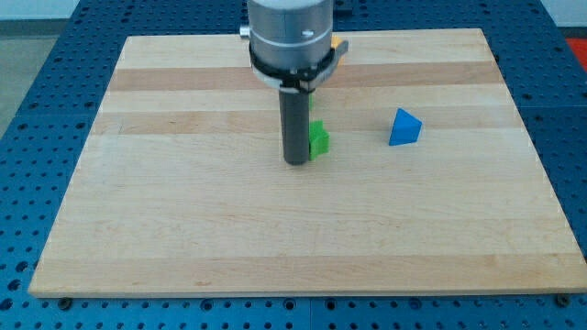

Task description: Move the green star into the blue cube

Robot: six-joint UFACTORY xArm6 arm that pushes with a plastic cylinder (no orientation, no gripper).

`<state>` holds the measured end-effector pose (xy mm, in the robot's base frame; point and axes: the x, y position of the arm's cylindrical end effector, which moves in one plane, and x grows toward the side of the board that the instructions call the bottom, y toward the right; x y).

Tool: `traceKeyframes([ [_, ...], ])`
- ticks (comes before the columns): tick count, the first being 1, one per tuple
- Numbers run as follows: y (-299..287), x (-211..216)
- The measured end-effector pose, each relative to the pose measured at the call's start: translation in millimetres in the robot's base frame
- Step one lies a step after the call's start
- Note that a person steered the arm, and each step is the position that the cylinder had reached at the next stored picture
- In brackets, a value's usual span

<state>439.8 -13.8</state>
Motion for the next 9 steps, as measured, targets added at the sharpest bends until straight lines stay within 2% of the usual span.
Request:
traceKeyframes([
  [1, 8, -19],
  [2, 17, -18],
  [3, 18, 8],
  [4, 30, 1],
  [6, 67, -59],
  [7, 58, -104],
  [8, 22, -128],
  [9, 21, -130],
])
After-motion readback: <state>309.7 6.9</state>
